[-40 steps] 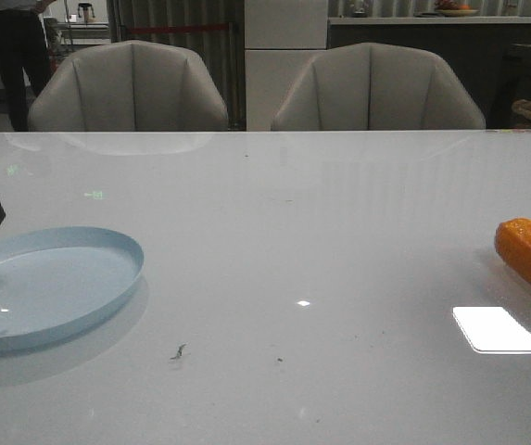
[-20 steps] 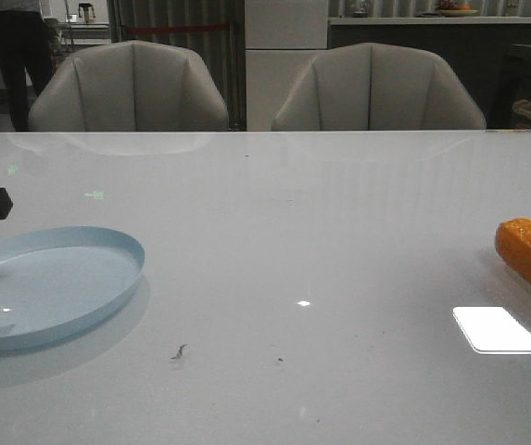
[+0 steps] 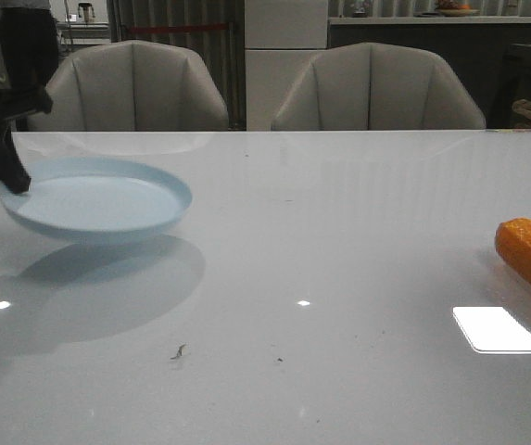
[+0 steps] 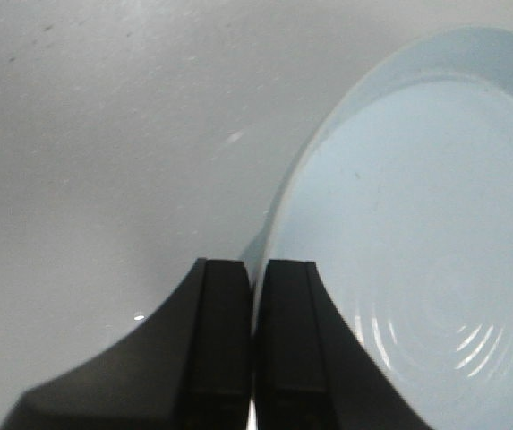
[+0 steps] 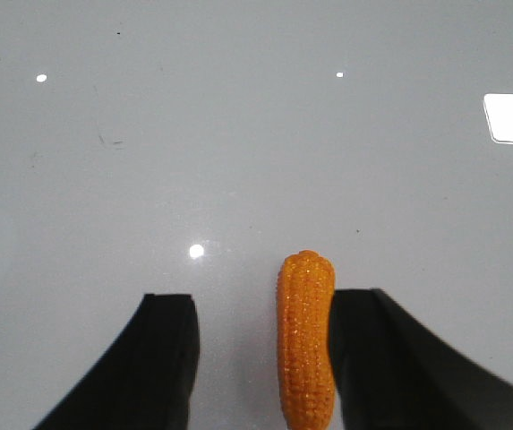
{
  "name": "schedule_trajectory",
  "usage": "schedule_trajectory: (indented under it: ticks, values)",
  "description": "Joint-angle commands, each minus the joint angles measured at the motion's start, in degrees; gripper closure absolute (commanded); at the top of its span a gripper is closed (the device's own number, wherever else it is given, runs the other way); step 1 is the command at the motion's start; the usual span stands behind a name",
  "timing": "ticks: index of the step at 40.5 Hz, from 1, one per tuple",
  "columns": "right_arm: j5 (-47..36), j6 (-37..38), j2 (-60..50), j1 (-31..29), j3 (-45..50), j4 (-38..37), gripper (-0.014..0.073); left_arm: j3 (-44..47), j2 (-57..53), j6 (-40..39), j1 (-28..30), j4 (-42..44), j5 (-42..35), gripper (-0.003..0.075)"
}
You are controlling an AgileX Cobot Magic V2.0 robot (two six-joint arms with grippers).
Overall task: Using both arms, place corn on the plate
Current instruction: 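Lift the plate with the left gripper and carry it toward the table center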
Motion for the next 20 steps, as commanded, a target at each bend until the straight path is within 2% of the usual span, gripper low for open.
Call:
schedule_trajectory:
  ticks: [1,20]
  values:
    - [-4.2,-0.3,-0.4,-0.2,-2.1,0.3,0.0148,-4.1,-2.6,-0.2,-1.7,-5.7,0.6,0.0623]
    - [-3.2,-0.3,-0.4,-0.2,-2.0,0.3,0.0148,-5.0,-2.4,-0.2,-16.3,-7.2,-1.0,0.0626]
